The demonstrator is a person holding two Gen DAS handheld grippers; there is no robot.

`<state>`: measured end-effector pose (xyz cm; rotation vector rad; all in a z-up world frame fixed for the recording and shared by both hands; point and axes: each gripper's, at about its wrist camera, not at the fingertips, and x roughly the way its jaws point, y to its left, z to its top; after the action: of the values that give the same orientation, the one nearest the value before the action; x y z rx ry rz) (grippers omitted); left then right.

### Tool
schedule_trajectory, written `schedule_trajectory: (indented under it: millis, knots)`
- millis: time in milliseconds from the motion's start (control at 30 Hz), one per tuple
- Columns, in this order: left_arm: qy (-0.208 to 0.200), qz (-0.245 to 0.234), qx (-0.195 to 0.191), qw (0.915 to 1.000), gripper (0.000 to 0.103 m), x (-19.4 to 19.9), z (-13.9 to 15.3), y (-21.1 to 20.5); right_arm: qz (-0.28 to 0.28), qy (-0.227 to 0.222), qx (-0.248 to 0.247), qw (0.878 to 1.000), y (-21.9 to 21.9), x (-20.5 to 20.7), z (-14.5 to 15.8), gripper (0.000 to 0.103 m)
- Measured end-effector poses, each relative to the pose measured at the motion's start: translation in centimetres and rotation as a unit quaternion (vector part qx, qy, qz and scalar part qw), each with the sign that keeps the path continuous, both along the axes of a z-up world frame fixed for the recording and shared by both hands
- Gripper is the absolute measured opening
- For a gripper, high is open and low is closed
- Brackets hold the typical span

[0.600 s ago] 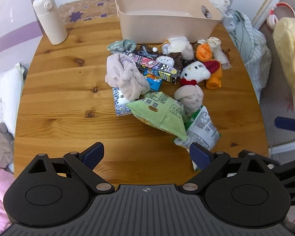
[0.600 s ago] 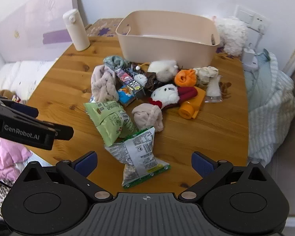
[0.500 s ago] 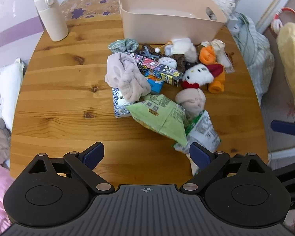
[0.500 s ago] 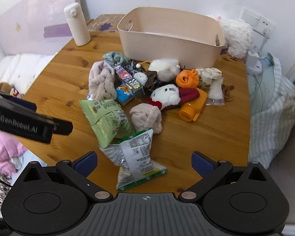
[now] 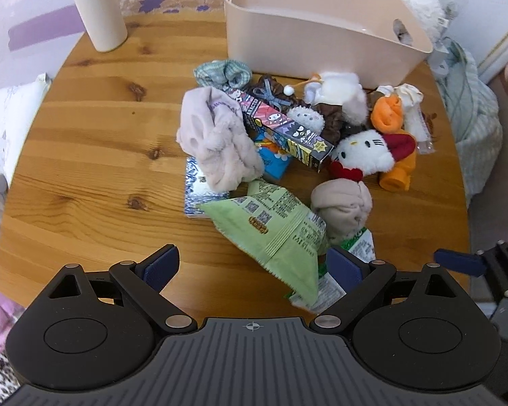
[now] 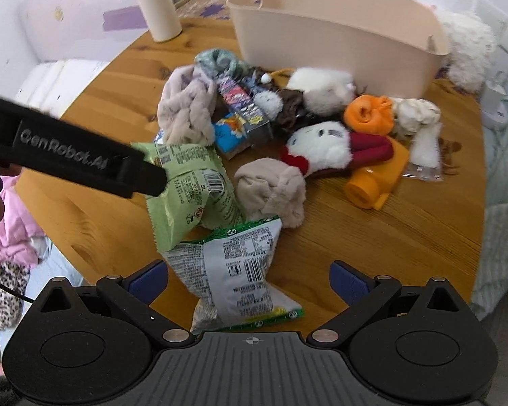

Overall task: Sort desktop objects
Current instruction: 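Grasp the green snack bag with the left tool while the right tool grasps the white snack bag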

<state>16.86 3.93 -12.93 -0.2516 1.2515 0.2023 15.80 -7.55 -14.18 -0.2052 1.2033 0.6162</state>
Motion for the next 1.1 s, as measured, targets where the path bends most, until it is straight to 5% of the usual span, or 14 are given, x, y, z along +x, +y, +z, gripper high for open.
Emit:
schedule_trajectory:
  millis: [467,733,1100]
  knots:
    - [0.009,0.076,-0.06,0.9952,0.095,3.0,-5.6,0.6,0.061,0.03,-0.054,0.996,3.1,0.3,-7.6,0.1]
    - [0.022,0.115,-0.086,0.9894,0.093,4.0,-7.2,0.6,0.043,-0.002,-0.045,0.998,1.7,1.6,-7.1,0.079]
    - [-0.003,0.121,-0.102,0.9874,0.069,4.2,-7.1,-0.2,0.009,0.02,-0.017,1.0,-2.8,3.7,-6.5,0.06]
